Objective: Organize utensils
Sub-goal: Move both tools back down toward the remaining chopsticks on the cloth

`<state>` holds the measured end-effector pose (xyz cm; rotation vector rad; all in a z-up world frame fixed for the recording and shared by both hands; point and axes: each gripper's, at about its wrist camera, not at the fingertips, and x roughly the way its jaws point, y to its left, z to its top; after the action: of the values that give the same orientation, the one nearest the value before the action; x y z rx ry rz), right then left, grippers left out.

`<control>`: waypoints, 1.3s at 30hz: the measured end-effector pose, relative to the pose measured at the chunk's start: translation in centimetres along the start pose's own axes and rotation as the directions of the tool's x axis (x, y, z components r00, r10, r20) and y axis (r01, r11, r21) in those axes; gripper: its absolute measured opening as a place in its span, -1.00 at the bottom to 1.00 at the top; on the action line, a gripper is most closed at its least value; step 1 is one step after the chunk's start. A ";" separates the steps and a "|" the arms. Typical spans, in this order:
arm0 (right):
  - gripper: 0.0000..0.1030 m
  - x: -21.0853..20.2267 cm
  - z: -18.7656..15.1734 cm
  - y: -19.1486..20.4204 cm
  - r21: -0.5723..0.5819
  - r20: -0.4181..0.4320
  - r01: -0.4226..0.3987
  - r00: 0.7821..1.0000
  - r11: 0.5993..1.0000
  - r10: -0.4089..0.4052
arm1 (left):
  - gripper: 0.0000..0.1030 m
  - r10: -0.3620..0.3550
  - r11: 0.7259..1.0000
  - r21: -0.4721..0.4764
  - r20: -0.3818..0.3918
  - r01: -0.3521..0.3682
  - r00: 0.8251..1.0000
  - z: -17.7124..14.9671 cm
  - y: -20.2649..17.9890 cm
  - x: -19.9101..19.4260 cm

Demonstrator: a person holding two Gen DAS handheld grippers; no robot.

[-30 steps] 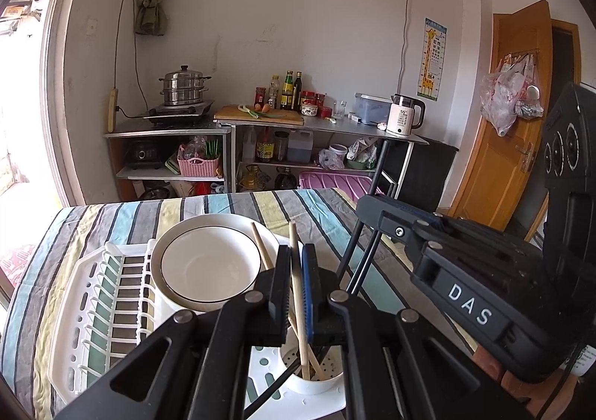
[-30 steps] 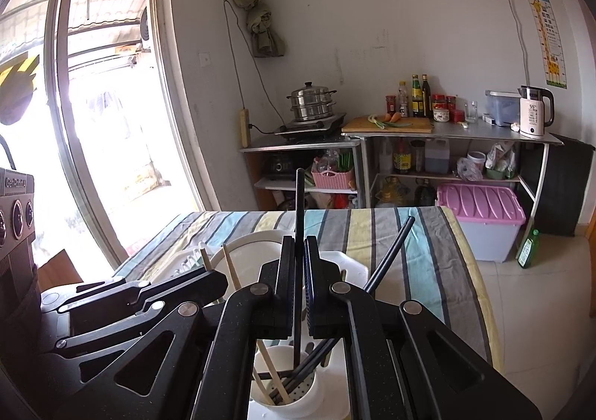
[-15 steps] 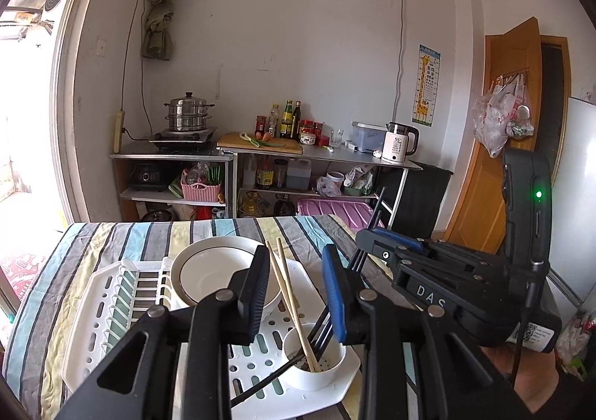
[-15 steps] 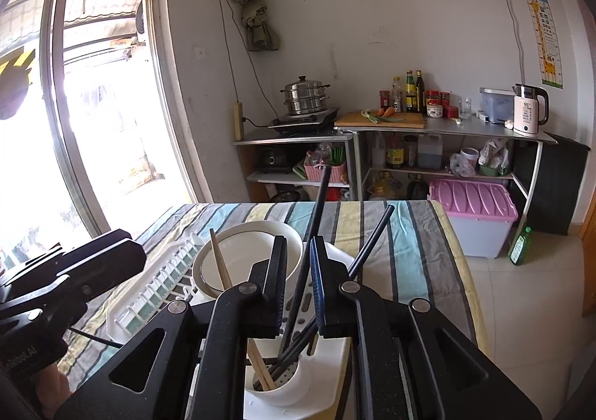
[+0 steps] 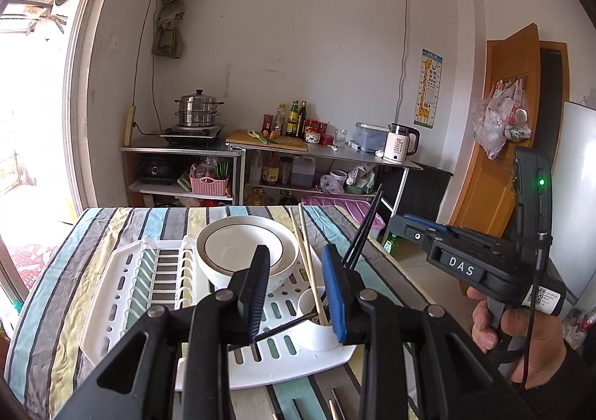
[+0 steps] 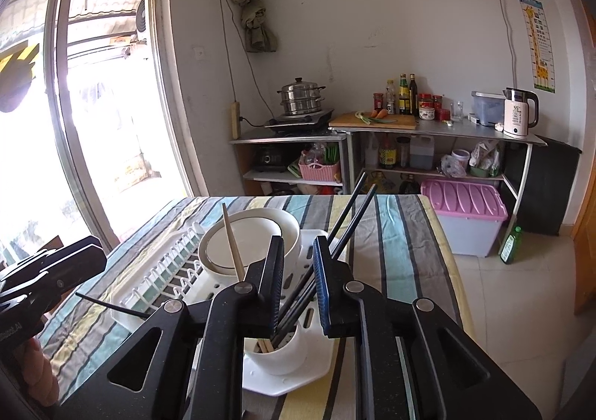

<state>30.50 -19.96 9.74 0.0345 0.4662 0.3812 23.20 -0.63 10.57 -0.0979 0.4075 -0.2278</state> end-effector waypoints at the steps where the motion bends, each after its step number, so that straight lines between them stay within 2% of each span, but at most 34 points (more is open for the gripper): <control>1: -0.68 -0.4 -0.3 0.1 -0.003 0.000 0.000 1.000 1.000 0.000 | -0.41 0.004 1.000 0.001 -0.005 -0.004 1.000 -0.3 0.2 -0.1; 15: -0.68 -6.6 -5.9 2.9 -0.052 -0.015 -0.006 1.000 0.999 0.005 | -0.41 0.054 0.997 -0.052 -0.102 -0.060 0.993 -6.4 2.5 -3.0; 27: -0.68 -10.3 -12.6 3.0 0.035 -0.106 -0.021 0.994 0.999 0.024 | -0.41 0.057 0.995 -0.078 -0.157 -0.069 0.986 -11.3 2.6 -6.8; 39: -0.68 -12.6 -15.3 4.3 0.057 -0.133 -0.033 0.990 0.998 0.040 | -0.41 0.058 0.994 -0.076 -0.189 -0.074 0.980 -14.5 1.7 -9.5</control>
<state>11.77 -21.43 2.01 0.0710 0.6091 0.4084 9.25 2.59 0.74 -0.1445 0.6061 -0.1550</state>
